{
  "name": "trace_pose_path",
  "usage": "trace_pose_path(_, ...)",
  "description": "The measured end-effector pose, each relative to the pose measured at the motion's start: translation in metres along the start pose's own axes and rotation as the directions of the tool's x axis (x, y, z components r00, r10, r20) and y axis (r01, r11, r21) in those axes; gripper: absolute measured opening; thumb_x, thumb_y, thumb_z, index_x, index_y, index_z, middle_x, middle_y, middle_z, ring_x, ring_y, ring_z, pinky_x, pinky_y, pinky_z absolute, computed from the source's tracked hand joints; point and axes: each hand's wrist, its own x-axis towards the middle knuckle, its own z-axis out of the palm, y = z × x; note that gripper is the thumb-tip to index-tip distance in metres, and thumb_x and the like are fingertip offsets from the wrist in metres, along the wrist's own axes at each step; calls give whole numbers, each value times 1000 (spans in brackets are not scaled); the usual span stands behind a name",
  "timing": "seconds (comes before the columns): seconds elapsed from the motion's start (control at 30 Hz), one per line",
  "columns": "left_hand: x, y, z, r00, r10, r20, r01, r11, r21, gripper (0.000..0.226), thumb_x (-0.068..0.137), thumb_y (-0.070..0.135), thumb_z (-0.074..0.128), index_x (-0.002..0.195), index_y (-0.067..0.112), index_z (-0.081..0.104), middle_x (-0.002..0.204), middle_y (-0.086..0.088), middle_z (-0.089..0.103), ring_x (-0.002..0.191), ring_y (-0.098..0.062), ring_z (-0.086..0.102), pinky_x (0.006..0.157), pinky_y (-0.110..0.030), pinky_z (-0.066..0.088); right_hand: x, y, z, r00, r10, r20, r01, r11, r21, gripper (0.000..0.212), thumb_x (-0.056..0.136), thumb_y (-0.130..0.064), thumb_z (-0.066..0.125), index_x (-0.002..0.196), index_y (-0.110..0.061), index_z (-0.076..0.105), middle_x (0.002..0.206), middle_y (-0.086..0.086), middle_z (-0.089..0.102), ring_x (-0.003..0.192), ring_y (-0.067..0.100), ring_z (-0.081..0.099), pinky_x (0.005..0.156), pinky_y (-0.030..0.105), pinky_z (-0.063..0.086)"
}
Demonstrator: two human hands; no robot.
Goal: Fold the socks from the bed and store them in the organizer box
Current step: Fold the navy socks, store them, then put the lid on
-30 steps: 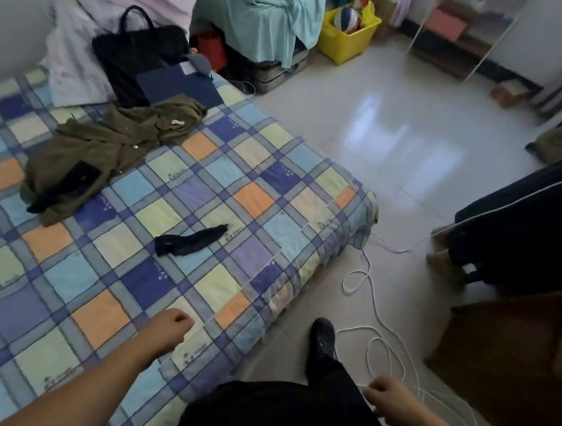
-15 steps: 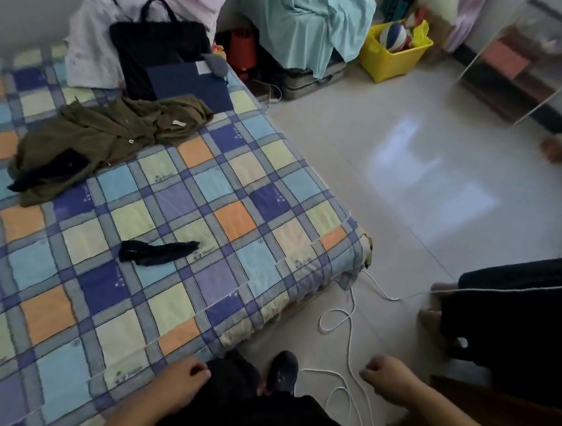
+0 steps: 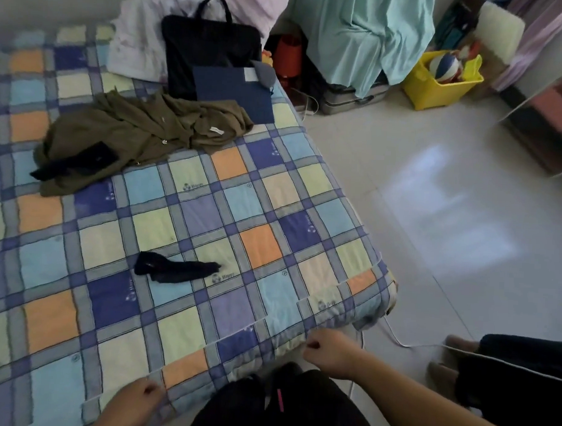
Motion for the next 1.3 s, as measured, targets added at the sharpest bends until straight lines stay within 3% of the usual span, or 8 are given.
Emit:
trace_pose_path(0.33, 48, 13, -11, 986, -156, -58, 126, 927, -354, 16, 92, 32, 51, 85, 22, 62, 86, 6, 64, 79, -6, 58, 63, -21, 41, 126, -38, -34, 987, -50, 150, 62, 995, -74, 24, 88, -36, 58, 71, -20, 61, 74, -1, 67, 66, 8, 62, 65, 26, 48)
trace_pose_path(0.57, 153, 38, -5, 972, -233, -37, 168, 793, -585, 21, 91, 36, 55, 104, 23, 62, 99, 4, 66, 87, -13, 61, 80, -26, 48, 274, -99, -30, 969, -138, 204, 180, 962, -207, 20, 89, -40, 55, 77, -25, 52, 77, -5, 57, 69, 10, 53, 63, 26, 40)
trace_pose_path(0.67, 208, 40, -10, 943, -327, -58, 179, 647, -741, 16, 90, 31, 59, 101, 20, 61, 102, -3, 68, 95, -23, 65, 79, -27, 48, 334, -150, -17, 956, -253, 145, 278, 942, -188, 23, 88, -47, 60, 103, -30, 61, 92, -14, 63, 80, 1, 58, 64, 18, 42)
trace_pose_path(0.77, 258, 41, -14, 913, -403, -64, 140, 457, -878, 14, 89, 27, 60, 97, 15, 60, 83, 0, 60, 77, -24, 60, 70, -27, 47, 385, -207, -2, 917, -389, 82, 398, 904, -155, 31, 86, -43, 63, 113, -28, 62, 99, -16, 62, 80, 2, 58, 67, 16, 43)
trace_pose_path(0.9, 301, 43, -11, 899, -437, 27, 16, -28, -999, 13, 86, 21, 70, 77, 18, 60, 70, -6, 55, 66, -17, 52, 69, -31, 51, 439, -269, 19, 874, -481, 67, 486, 868, -104, 41, 85, -41, 66, 122, -25, 60, 111, -10, 66, 101, 12, 63, 91, 25, 47)
trace_pose_path(0.97, 312, 44, -6, 890, -449, 82, -1, -181, -983, 18, 84, 17, 73, 74, 20, 58, 69, -5, 59, 64, -15, 57, 68, -29, 56, 457, -291, 31, 856, -508, 99, 516, 852, -90, 47, 84, -42, 67, 126, -23, 58, 114, -8, 65, 104, 14, 62, 93, 27, 47)
trace_pose_path(1.13, 324, 41, -6, 867, -481, 131, 7, -251, -968, 15, 84, 17, 73, 79, 18, 59, 76, -5, 62, 68, -14, 61, 65, -26, 58, 481, -326, 54, 848, -497, 181, 514, 856, -54, 60, 77, -36, 77, 127, -16, 51, 114, 2, 61, 103, 23, 60, 89, 34, 51)
trace_pose_path(1.3, 327, 50, -17, 857, -489, 160, -13, -331, -944, 4, 89, 17, 65, 91, 14, 65, 86, -5, 69, 79, -18, 66, 70, -28, 54, 487, -324, 22, 836, -547, 41, 548, 833, -78, 15, 79, -24, 73, 79, -24, 58, 80, -9, 59, 80, 12, 63, 59, 23, 46)
